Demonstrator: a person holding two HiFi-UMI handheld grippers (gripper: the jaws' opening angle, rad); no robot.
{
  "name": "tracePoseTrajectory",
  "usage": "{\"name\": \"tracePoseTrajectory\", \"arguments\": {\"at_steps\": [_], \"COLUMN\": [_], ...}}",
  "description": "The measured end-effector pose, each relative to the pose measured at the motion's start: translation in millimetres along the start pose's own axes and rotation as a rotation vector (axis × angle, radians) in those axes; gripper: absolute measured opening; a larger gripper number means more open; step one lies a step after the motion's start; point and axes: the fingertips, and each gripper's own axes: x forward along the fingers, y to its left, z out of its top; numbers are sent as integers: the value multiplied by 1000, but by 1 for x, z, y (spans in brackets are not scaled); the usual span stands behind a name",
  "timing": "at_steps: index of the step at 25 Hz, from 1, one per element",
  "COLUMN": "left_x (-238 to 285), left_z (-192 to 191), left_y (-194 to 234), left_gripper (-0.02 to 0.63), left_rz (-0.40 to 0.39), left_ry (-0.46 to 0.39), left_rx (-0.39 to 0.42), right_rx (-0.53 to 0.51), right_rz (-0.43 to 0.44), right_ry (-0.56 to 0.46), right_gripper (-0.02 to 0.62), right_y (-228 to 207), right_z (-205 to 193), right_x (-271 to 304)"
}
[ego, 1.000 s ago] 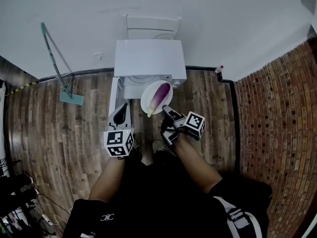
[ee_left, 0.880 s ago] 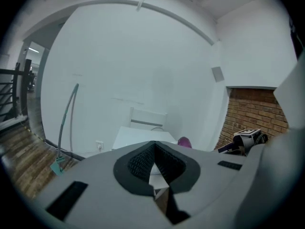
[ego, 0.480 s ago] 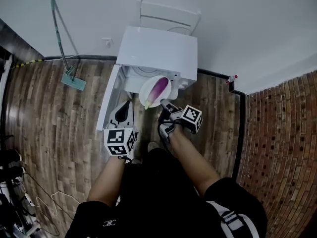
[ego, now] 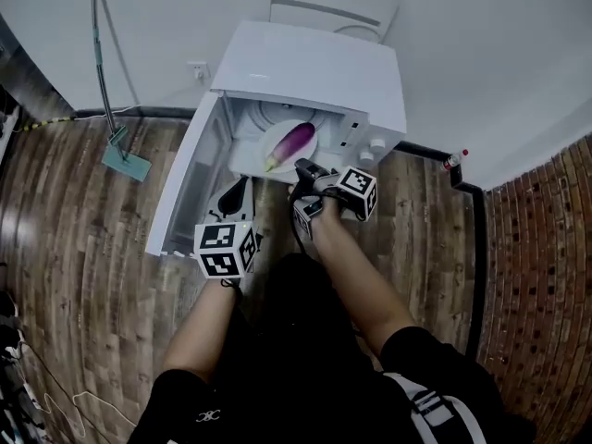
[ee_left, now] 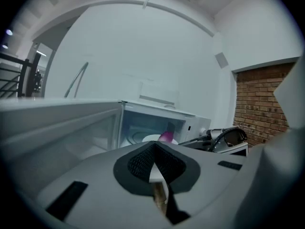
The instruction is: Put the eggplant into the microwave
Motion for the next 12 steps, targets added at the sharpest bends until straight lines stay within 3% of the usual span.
{"name": "tracePoseTrajectory", "arguments": {"at_steps": [7,12], "left_x": [32,21], "left_z": [-51,-64], "left_y": [14,14], "left_gripper": [-2,-2], "left_rz": [-26,-24], "left_ry": [-63,-54], "left_rx": [46,34], "right_rx": [-3,0], "right_rz": [84,64], "right_ry": [-62,-125], "right_gripper": [23,23], "right_y": [-17,-10], "right_z": [36,62], "right_x": [64,90]}}
